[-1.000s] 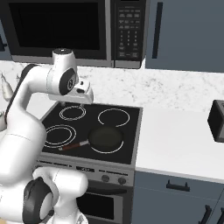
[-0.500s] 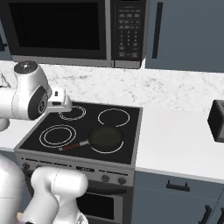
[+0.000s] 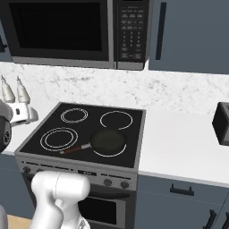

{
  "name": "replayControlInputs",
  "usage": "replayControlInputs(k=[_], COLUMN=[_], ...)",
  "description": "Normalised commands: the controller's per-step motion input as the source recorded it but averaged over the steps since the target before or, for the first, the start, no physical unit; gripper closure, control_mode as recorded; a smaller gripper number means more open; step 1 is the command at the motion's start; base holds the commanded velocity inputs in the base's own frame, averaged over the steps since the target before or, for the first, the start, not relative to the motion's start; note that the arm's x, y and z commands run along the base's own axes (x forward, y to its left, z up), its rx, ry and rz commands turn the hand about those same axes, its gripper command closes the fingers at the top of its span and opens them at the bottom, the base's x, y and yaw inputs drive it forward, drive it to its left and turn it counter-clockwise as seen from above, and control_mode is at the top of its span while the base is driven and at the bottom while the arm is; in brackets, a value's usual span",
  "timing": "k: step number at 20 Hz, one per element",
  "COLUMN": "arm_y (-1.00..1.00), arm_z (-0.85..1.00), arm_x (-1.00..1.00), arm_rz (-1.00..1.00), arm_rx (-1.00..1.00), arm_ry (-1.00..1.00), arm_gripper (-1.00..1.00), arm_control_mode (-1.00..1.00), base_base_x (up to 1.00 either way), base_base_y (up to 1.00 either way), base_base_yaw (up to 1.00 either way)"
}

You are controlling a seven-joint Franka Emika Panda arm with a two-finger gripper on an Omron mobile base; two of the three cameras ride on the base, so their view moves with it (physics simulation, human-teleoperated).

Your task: Pick the kettle from the counter and place it on a stove burner. Then turn the burner on.

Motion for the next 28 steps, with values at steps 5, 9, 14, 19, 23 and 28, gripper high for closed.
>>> replayControlInputs(k=[5,9,14,19,23,28], arm_y=[1.0,1.0,1.0,1.0,0.81,0.09], arm_z=[0.01,0.01,0.15,0.47,0.37,-0.1], arm_x=[0.01,0.07,0.03,0.13,0.3,0.0], arm_rz=[0.03,0.0,-0.05,-0.06,-0.02,0.0], arm_rx=[0.0,0.0,0.0,0.0,0.02,-0.03], arm_ry=[-0.15,-0.13,-0.03,0.25,0.56,0.0], arm_gripper=[-1.0,-1.0,-1.0,-1.0,-1.0,-1.0], arm_control_mode=[-1.0,-1.0,-1.0,-1.0,-1.0,-1.0], base_base_x=[0.0,0.0,0.0,0.0,0.0,0.0], base_base_y=[0.0,0.0,0.0,0.0,0.0,0.0], base_base_yaw=[0.0,0.0,0.0,0.0,0.0,0.0])
